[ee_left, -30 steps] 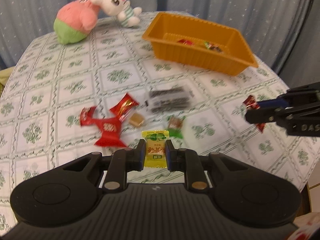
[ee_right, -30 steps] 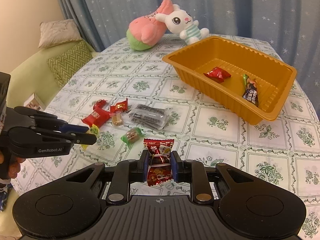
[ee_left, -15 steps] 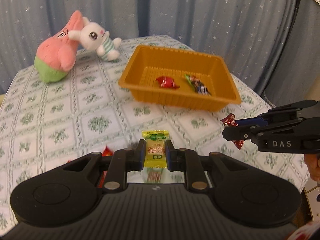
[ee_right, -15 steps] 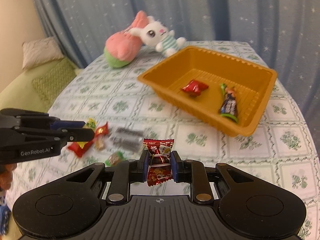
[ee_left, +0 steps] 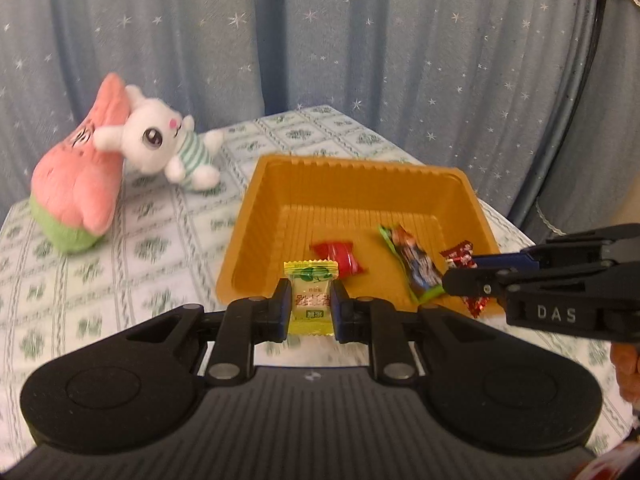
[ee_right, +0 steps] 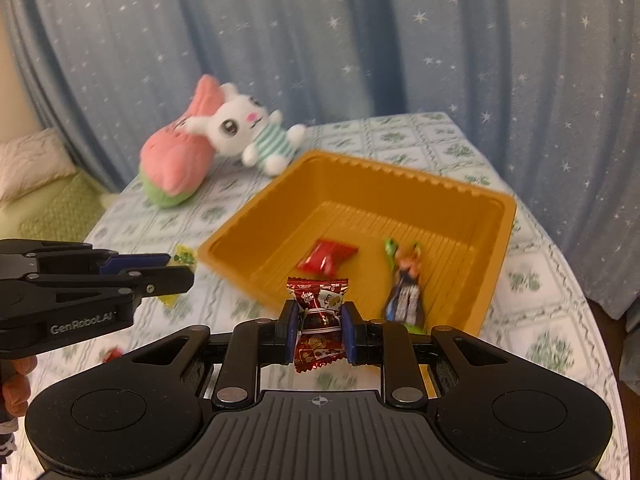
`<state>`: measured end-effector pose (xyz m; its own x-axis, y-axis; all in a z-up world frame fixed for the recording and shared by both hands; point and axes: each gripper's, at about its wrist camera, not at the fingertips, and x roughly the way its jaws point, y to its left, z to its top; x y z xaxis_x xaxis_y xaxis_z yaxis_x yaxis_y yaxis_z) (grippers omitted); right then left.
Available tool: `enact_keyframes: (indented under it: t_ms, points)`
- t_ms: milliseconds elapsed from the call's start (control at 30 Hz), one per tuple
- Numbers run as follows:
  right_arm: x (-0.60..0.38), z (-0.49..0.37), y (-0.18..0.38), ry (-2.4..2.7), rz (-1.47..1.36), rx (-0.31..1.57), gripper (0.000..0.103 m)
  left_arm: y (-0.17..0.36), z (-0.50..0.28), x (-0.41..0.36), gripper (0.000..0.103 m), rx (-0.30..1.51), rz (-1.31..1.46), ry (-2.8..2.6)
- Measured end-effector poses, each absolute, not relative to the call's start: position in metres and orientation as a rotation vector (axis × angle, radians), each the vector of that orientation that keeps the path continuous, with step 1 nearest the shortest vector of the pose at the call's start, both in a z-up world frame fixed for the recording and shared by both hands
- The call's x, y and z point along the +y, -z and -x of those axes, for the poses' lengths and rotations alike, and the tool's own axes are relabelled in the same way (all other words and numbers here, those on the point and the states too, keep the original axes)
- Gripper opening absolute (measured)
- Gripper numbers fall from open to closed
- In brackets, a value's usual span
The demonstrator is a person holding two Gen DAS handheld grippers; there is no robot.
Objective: Organize snacks
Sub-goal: 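Carry both candies over the orange tray and open the left tool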
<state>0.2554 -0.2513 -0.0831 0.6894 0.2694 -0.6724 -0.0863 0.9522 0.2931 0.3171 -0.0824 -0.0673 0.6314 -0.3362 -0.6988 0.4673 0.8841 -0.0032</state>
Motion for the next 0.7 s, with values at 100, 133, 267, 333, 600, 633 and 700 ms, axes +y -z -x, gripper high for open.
enact_keyframes:
  t_ms: [100, 133, 267, 333, 600, 633, 700]
  points:
    - [-0.257, -0.269, 0.084, -0.182, -0.261, 0.785, 0.023, 0.07, -0.338, -0.092, 0.018, 0.762, -0.198, 0.465]
    - [-0.258, -0.273, 0.085, -0.176, -0.262, 0.784, 0.023, 0.072, -0.344, -0.094, 0.018, 0.763, -0.204, 0.466]
    - [-0.265, -0.285, 0.09, -0.151, -0.276, 0.789, 0.023, 0.082, -0.367, -0.107, 0.018, 0.779, -0.244, 0.468]
    - [-0.269, -0.291, 0.093, -0.142, -0.29, 0.796, 0.023, 0.089, -0.375, -0.114, 0.018, 0.793, -0.273, 0.465]
    - [-0.28, -0.303, 0.102, -0.115, -0.302, 0.81, 0.023, 0.113, -0.396, -0.128, 0.018, 0.837, -0.321, 0.459]
    - [-0.281, -0.304, 0.104, -0.113, -0.307, 0.813, 0.023, 0.116, -0.398, -0.129, 0.018, 0.842, -0.326, 0.457]
    - [-0.284, -0.306, 0.106, -0.11, -0.315, 0.82, 0.023, 0.12, -0.402, -0.13, 0.018, 0.848, -0.334, 0.455]
